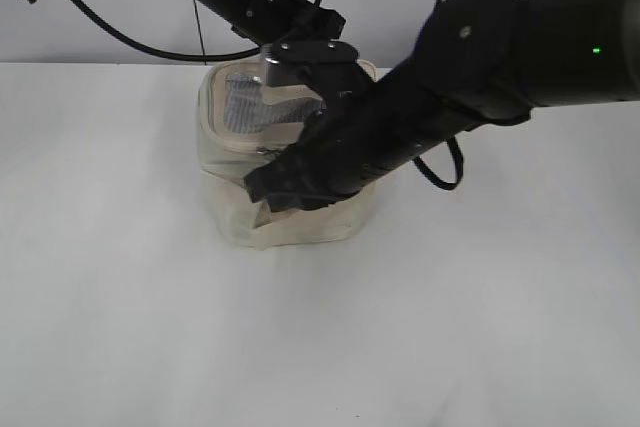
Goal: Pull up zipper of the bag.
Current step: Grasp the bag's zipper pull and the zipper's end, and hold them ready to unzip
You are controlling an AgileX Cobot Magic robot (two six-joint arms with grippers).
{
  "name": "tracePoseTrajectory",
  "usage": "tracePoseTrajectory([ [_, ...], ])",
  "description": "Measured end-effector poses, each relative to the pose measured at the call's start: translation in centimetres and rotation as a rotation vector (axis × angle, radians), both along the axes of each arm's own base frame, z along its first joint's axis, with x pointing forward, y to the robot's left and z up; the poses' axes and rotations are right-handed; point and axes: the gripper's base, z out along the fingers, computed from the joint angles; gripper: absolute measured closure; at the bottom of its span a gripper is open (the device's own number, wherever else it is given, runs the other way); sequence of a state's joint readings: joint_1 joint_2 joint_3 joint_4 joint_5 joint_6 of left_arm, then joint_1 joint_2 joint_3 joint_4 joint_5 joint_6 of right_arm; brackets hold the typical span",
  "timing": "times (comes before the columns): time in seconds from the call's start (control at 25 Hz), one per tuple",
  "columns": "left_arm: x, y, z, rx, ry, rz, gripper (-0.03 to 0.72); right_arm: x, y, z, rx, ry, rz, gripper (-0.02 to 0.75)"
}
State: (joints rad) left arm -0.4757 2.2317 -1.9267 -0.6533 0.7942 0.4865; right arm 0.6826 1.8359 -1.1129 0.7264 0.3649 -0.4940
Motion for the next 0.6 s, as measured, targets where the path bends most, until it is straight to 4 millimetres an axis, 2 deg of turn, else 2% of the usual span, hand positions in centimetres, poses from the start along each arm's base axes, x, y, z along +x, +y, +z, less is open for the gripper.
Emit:
tracePoseTrajectory([
  [0.16,0.0,0.0,0.0,-0.002,-0.002,0.002,0.666,0.2,2.7,0.0,0.019,-0.012,0.050,0.729],
  [0.32,0.0,0.0,0.0,-0.008,0.003,0.003,0.664,0.4,2.1,-0.2,-0.004,0.054,0.040,0.717],
  [0.4,0.1,0.1,0.0,-0.016,0.005,0.014,0.627,0.8,0.9,-0.4,-0.050,0.103,0.028,0.642],
  [0.52,0.5,0.6,0.1,-0.041,0.027,0.039,0.463,1.4,-1.5,0.1,-0.121,0.161,0.015,0.437],
  [0.6,0.6,1.3,0.2,-0.040,0.047,0.041,0.388,1.7,-3.3,1.1,-0.140,0.163,-0.015,0.349],
])
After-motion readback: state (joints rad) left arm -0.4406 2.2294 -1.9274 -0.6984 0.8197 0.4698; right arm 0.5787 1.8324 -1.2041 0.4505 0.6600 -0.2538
